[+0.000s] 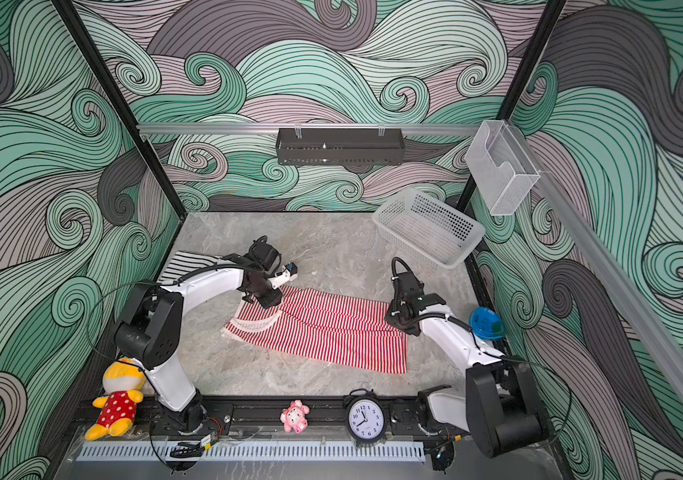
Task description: Fold and stack the tank tops
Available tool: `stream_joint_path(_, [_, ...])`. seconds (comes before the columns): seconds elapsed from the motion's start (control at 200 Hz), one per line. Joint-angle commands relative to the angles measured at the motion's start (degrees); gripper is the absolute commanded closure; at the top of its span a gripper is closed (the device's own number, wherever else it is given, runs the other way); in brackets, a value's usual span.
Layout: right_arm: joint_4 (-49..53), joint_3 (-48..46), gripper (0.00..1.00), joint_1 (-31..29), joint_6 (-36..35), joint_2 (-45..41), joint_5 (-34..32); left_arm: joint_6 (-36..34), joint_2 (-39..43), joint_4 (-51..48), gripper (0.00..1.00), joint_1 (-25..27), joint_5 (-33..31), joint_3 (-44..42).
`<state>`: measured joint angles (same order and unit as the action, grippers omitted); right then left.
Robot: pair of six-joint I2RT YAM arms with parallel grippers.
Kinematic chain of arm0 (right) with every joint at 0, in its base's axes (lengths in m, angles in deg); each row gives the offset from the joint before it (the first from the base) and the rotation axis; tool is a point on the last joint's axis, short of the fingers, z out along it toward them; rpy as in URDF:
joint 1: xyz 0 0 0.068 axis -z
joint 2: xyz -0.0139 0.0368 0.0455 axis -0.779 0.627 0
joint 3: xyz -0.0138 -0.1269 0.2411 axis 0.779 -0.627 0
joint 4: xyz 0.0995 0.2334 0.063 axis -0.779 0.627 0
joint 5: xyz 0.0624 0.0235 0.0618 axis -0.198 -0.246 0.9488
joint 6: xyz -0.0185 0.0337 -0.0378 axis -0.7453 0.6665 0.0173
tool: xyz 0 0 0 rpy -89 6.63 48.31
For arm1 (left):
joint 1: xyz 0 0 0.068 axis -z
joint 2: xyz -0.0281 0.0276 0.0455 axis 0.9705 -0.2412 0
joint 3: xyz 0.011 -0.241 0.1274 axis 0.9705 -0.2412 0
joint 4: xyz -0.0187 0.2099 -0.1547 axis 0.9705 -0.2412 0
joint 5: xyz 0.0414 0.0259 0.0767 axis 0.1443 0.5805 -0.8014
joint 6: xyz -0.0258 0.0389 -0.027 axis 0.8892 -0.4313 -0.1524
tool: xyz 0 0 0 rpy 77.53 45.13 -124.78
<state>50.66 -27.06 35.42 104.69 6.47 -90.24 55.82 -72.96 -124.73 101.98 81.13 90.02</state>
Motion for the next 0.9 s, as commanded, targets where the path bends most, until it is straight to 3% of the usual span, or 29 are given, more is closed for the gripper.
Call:
stream_joint_path(0.0, [-0.8,0.4,0.68,-1.1,2.0,1.4,-0.2,0.0,0.0,-1.0,0.54,1.4,2.6,1.8])
stream_joint_path(0.105, [-0.9,0.5,0.67,-1.5,2.4,3.5,-0.1,-0.6,0.8,0.3,0.53,2.1,3.4,0.9])
stream_joint_path(0.626, [-2.1,-0.3,0.67,-2.1,3.3,4.3,-0.7,-5.3,-2.2,10.3,0.55,9.6,-13.4,-4.0])
stream_joint_path(0.706, [-1.9,-0.2,0.67,-2.1,3.5,5.5,-1.4,-5.6,-1.9,10.8,0.65,9.9,-13.9,-4.3])
stream_joint_path(0.821, [-1.7,-0.1,0.68,-2.1,4.1,7.3,-2.6,-5.7,-0.6,11.4,0.91,10.1,-13.9,-5.0])
stream_joint_path(0.896, [-1.3,0.2,0.68,-2.0,4.2,8.4,-4.0,-5.7,0.7,12.1,0.97,10.0,-14.1,-5.8])
